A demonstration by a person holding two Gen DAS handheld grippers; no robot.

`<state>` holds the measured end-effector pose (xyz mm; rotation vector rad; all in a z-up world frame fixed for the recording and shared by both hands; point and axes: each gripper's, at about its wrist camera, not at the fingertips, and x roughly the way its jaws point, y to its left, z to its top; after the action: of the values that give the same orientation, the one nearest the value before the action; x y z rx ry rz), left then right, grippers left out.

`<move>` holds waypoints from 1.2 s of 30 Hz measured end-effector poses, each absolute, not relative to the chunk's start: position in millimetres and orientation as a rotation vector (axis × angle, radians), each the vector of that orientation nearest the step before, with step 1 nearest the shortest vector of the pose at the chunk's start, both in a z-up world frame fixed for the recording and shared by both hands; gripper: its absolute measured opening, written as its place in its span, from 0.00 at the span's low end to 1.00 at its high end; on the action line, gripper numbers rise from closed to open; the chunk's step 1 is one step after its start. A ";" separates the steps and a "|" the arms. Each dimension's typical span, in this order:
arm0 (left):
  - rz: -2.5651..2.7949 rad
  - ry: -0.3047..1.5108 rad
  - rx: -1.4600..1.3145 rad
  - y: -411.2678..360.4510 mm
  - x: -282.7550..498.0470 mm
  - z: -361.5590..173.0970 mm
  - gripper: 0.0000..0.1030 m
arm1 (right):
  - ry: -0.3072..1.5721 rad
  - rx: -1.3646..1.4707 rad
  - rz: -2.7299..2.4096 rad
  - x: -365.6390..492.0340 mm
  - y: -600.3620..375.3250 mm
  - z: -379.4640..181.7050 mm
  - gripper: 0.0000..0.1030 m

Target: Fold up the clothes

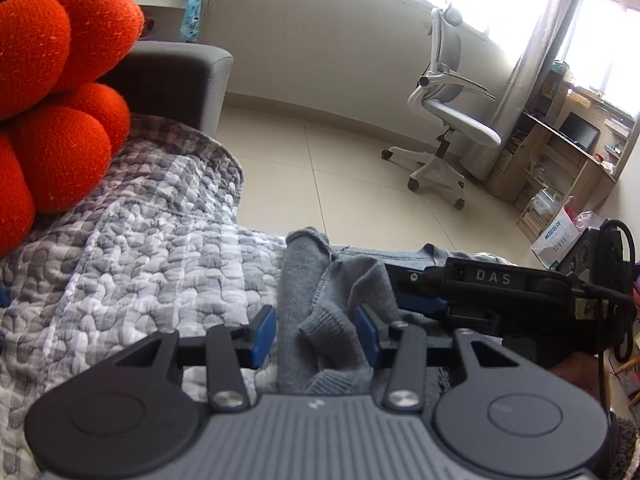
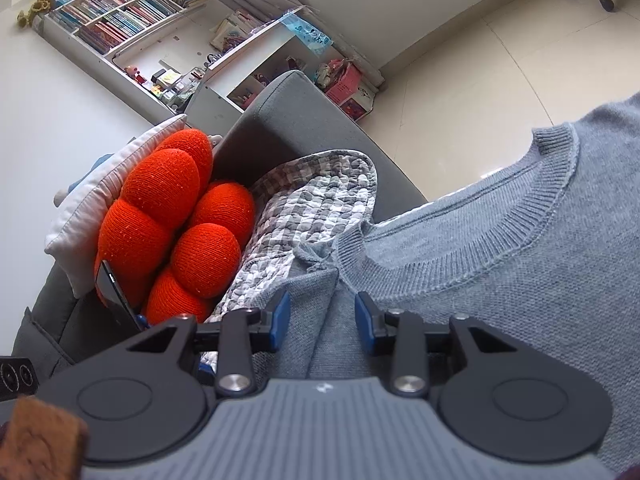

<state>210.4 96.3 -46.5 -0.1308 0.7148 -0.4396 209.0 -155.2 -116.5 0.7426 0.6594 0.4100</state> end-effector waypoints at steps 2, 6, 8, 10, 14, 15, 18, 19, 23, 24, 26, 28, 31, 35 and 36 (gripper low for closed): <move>-0.446 0.721 -0.119 92.1 218.1 -52.1 0.39 | 0.660 0.748 0.411 209.5 -155.9 -117.0 0.37; -0.444 0.745 -0.108 84.6 224.5 -60.9 0.28 | 0.661 0.753 0.412 209.5 -156.9 -117.7 0.37; -0.451 0.740 -0.084 79.6 221.1 -60.8 0.19 | 0.663 0.756 0.412 209.5 -157.1 -118.2 0.37; -0.445 0.737 -0.052 75.1 217.8 -59.8 0.14 | 0.663 0.759 0.412 209.4 -157.6 -118.8 0.37; -0.400 0.725 0.002 73.1 213.2 -53.3 0.05 | 0.665 0.764 0.412 209.3 -158.9 -120.0 0.37; -0.384 0.719 0.008 74.5 212.6 -50.4 0.05 | 0.664 0.764 0.412 209.5 -158.8 -120.0 0.37; -0.331 0.699 0.023 82.2 211.9 -40.3 0.05 | 0.664 0.765 0.410 209.8 -157.9 -119.9 0.37; -0.311 0.692 0.029 86.8 212.4 -36.1 0.05 | 0.664 0.765 0.410 210.0 -157.5 -119.7 0.37; -0.229 0.672 0.062 106.7 216.6 -22.5 0.05 | 0.659 0.763 0.410 210.4 -157.5 -119.8 0.37; -0.204 0.670 0.072 112.0 217.8 -20.1 0.05 | 0.658 0.762 0.410 210.4 -157.4 -119.9 0.37; -0.161 0.669 0.082 123.3 219.9 -16.4 0.05 | 0.656 0.758 0.411 210.4 -157.4 -119.7 0.37; -0.124 0.670 0.088 134.6 219.9 -13.7 0.05 | 0.653 0.752 0.412 210.4 -156.9 -119.1 0.38; -0.067 0.673 0.100 150.1 218.6 -11.3 0.05 | 0.651 0.732 0.413 210.5 -154.4 -117.8 0.39; 0.035 0.691 0.094 172.2 216.1 -9.7 0.05 | 0.647 0.698 0.416 209.8 -150.1 -116.3 0.40; 0.060 0.697 0.091 177.6 215.6 -9.8 0.05 | 0.646 0.690 0.417 209.8 -148.9 -116.1 0.41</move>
<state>215.6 177.6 -9.8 0.0909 0.6973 0.0600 209.8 -148.9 -116.1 0.6905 0.6462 0.4172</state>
